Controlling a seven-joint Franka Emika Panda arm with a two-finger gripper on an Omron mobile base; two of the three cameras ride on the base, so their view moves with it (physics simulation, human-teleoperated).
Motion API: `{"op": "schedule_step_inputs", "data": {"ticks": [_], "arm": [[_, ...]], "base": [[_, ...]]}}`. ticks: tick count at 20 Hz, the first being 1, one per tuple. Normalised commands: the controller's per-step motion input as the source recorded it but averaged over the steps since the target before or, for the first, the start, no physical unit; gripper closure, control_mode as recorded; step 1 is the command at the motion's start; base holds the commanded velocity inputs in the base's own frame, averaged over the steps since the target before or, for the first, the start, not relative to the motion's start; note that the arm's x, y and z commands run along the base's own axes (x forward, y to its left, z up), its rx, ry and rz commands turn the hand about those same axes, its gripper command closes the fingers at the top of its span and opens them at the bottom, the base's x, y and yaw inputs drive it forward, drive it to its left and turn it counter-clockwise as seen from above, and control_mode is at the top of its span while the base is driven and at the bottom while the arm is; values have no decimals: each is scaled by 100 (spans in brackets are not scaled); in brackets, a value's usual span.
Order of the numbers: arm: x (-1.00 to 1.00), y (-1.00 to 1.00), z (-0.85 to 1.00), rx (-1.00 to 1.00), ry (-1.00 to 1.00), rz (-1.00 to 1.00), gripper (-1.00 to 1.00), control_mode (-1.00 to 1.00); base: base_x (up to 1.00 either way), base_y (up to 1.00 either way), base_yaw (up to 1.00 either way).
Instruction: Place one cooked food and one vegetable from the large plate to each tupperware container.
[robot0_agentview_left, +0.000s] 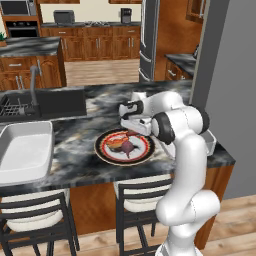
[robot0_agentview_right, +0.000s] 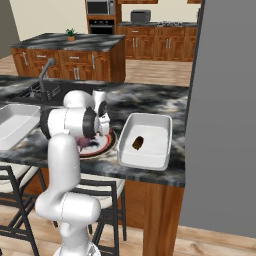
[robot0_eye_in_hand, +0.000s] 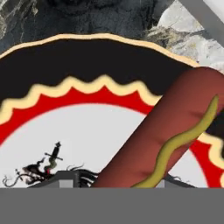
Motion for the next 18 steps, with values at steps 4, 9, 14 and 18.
{"op": "schedule_step_inputs", "data": {"ticks": [4,9,14,18], "arm": [[-67,-19,100,3,0,-1,100,-100],[-95,-56,85,1,0,5,100,-100],[-63,-57,80,0,8,19,100,-100],[-36,-56,54,-2,1,27,100,-100]], "base": [[0,0,0],[0,0,0],[0,0,0],[0,0,0]]}}
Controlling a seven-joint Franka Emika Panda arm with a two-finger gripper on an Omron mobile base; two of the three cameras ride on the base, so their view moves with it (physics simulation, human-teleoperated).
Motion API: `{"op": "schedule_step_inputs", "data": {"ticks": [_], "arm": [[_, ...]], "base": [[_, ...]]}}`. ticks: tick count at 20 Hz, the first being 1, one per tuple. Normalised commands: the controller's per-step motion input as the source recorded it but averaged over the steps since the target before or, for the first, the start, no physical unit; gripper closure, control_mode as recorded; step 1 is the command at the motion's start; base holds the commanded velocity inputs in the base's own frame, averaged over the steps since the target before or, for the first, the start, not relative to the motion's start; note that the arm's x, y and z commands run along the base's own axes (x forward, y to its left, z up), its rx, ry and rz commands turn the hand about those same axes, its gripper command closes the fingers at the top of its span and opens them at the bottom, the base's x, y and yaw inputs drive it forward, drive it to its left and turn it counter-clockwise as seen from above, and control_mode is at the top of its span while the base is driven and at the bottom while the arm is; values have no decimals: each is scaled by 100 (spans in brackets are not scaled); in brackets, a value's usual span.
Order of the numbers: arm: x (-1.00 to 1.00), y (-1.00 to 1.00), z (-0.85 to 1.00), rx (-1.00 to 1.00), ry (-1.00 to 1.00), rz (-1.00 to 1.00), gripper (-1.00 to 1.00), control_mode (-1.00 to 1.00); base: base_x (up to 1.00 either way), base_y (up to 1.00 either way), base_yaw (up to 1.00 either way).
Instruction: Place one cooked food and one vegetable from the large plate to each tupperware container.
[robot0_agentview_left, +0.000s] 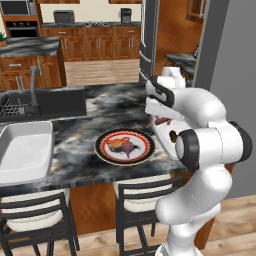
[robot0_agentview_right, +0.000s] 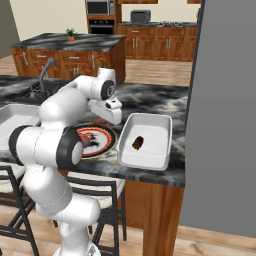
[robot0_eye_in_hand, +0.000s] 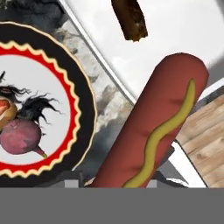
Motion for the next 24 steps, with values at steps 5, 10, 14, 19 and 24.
{"op": "schedule_step_inputs", "data": {"ticks": [5,10,14,19,24], "arm": [[-2,-56,33,-3,1,38,100,-100],[7,-45,2,-2,4,50,100,-100],[32,-31,-4,0,1,61,100,-100],[39,-32,-8,8,0,43,100,-100],[49,-39,-32,2,0,29,100,-100]], "base": [[0,0,0],[0,0,0],[0,0,0],[0,0,0],[0,0,0]]}}
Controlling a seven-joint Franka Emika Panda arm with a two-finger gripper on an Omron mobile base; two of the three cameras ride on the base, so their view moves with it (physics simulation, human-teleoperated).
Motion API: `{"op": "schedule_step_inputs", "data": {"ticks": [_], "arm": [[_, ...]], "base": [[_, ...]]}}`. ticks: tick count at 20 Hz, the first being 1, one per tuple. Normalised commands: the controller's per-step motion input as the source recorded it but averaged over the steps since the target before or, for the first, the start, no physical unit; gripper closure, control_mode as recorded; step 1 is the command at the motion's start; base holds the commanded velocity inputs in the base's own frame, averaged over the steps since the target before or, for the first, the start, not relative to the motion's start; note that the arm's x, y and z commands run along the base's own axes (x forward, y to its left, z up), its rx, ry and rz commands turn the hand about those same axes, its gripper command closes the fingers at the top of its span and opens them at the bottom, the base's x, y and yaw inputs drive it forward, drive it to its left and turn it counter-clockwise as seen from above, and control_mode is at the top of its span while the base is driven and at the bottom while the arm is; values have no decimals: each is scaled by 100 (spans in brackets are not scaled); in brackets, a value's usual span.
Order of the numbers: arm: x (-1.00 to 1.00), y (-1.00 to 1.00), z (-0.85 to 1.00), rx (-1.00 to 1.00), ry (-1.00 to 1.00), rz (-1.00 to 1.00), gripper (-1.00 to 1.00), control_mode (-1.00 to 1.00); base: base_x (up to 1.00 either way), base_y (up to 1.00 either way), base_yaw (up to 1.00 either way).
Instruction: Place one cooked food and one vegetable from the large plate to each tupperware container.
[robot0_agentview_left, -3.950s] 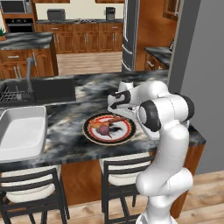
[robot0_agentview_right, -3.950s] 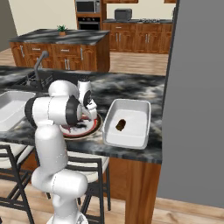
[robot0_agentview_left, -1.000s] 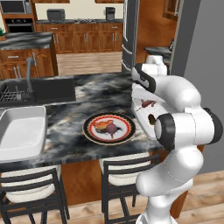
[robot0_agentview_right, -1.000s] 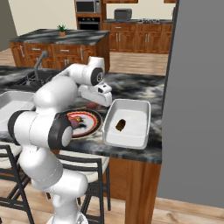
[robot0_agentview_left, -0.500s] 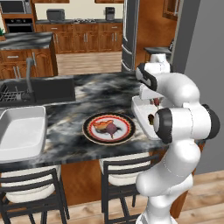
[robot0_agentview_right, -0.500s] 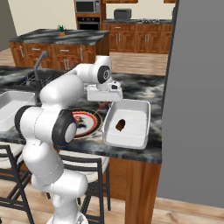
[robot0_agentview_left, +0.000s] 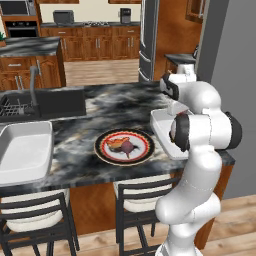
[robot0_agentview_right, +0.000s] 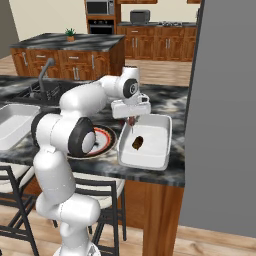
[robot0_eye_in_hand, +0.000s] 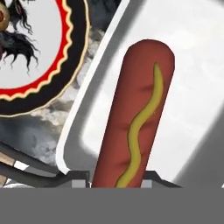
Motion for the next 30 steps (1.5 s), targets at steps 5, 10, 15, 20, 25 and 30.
{"op": "schedule_step_inputs", "data": {"ticks": [5,10,15,20,25,30], "arm": [[5,-9,-56,-1,-11,0,100,-100],[23,-7,-60,0,-3,-10,100,-100],[47,-27,-28,0,-1,-4,100,-100],[51,-21,-30,0,0,-1,100,-100],[13,-11,-47,0,0,-3,100,-100],[0,-11,-43,0,0,-4,100,-100]], "base": [[0,0,0],[0,0,0],[0,0,0],[0,0,0],[0,0,0],[0,0,0]]}}
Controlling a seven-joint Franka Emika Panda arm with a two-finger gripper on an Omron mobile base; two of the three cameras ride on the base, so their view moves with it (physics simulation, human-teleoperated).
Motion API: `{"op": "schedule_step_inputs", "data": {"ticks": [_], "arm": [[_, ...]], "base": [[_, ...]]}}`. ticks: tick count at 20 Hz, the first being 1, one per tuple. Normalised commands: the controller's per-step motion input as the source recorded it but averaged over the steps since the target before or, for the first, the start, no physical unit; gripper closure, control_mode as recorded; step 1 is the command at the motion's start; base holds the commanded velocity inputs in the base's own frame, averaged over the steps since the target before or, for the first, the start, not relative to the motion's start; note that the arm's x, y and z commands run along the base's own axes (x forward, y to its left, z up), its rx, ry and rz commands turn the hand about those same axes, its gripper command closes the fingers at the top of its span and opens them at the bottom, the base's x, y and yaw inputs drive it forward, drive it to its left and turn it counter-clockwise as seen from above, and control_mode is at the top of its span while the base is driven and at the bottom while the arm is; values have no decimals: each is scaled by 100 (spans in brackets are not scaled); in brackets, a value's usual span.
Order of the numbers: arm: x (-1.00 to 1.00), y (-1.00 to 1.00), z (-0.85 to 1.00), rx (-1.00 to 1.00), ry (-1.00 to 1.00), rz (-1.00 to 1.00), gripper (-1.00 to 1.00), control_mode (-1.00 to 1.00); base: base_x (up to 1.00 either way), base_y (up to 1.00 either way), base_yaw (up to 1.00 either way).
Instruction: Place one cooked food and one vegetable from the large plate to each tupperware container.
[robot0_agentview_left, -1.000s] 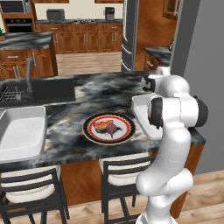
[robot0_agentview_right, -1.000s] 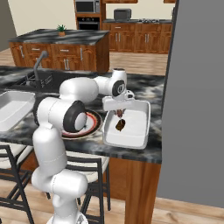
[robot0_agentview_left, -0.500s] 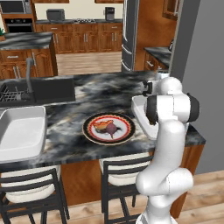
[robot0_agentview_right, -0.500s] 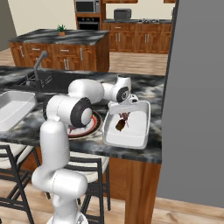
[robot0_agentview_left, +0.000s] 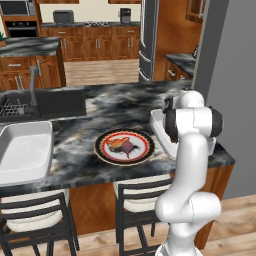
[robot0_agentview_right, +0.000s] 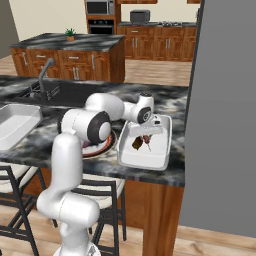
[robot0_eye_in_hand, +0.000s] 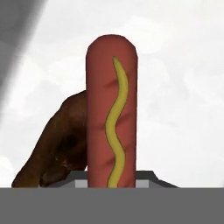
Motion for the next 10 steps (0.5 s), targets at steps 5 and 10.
{"op": "schedule_step_inputs", "data": {"ticks": [5,10], "arm": [[0,2,-45,0,0,-6,-100,-100],[0,16,-5,0,0,-7,-100,-100]], "base": [[0,0,0],[0,0,0]]}}
